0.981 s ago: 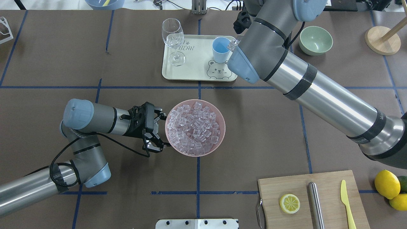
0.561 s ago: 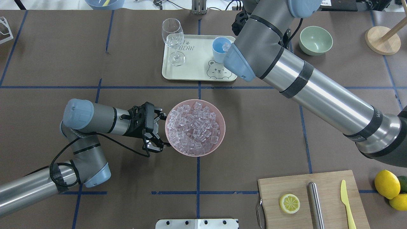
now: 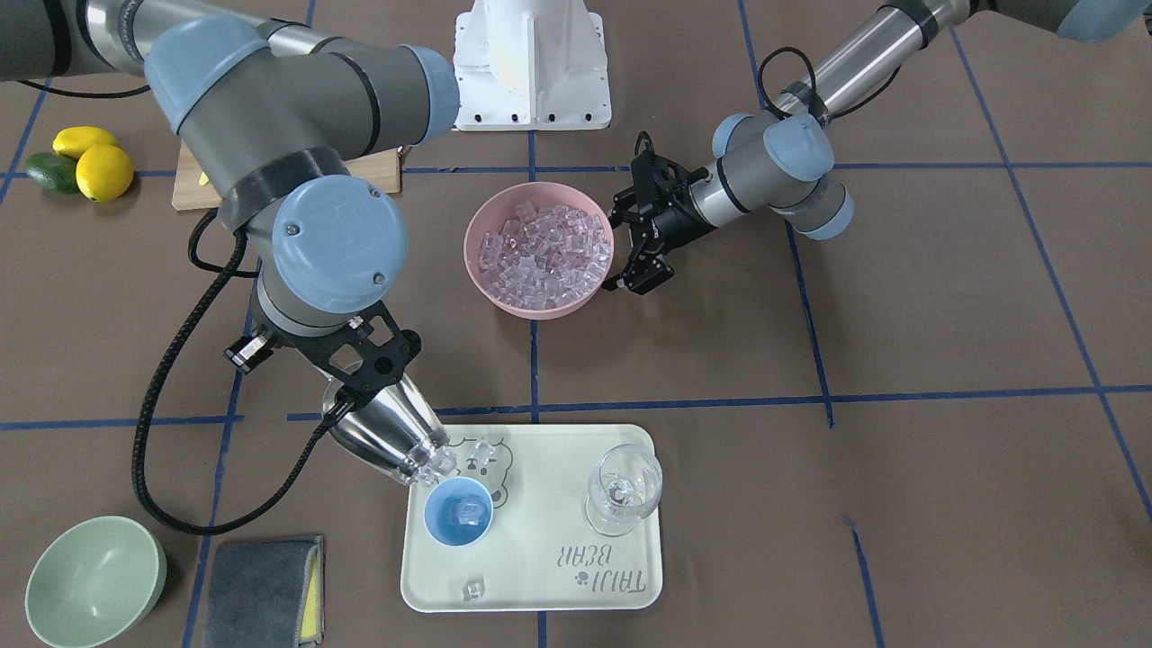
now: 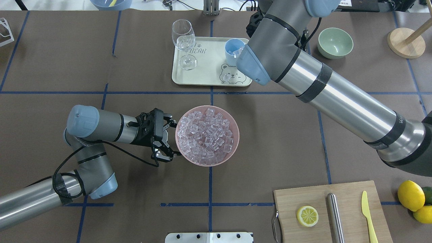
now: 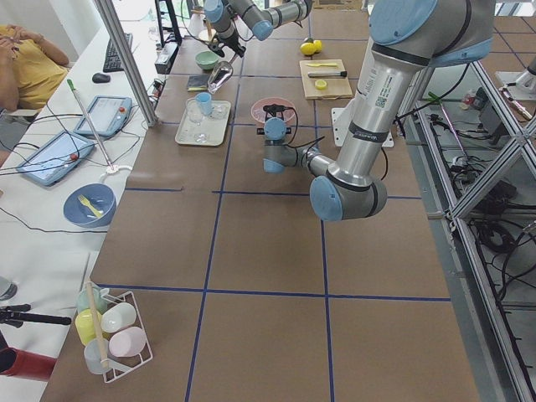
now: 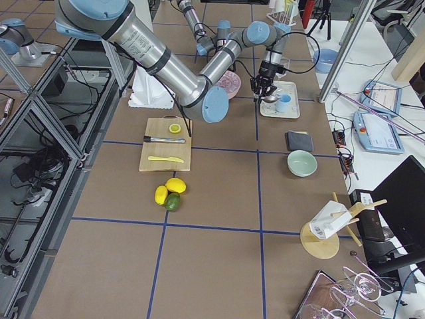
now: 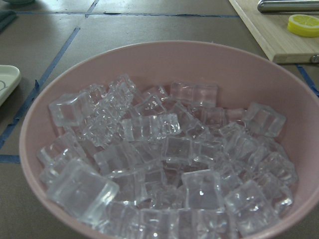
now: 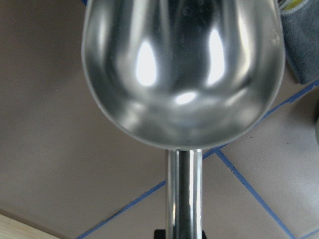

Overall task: Put ice in cup with scoop
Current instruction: 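Lift the empty scoop away from the cup toward its table spot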

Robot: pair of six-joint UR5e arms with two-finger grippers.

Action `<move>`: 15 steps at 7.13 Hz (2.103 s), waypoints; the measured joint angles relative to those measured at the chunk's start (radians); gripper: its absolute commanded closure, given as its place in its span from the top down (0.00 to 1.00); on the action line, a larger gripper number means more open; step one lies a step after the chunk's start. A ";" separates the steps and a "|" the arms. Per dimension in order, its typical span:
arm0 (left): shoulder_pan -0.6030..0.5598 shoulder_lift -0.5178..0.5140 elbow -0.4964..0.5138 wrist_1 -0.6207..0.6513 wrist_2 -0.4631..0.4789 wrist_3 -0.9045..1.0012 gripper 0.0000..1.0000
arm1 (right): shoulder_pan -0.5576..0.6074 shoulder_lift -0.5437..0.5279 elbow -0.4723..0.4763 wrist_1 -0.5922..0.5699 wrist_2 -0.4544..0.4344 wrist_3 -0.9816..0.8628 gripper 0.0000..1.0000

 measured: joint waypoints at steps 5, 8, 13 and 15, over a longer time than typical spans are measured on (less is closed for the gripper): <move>0.000 -0.001 0.000 0.000 0.000 0.000 1.00 | 0.007 0.003 0.007 -0.013 0.005 -0.016 0.00; 0.000 0.000 0.000 0.000 0.000 0.000 1.00 | 0.043 0.005 0.010 -0.017 0.055 0.001 0.00; -0.005 0.009 0.000 0.000 0.000 0.002 1.00 | 0.162 -0.025 0.089 -0.055 0.300 0.280 0.00; -0.008 0.012 0.000 -0.001 -0.001 0.002 1.00 | 0.187 -0.164 0.284 -0.055 0.368 0.455 0.00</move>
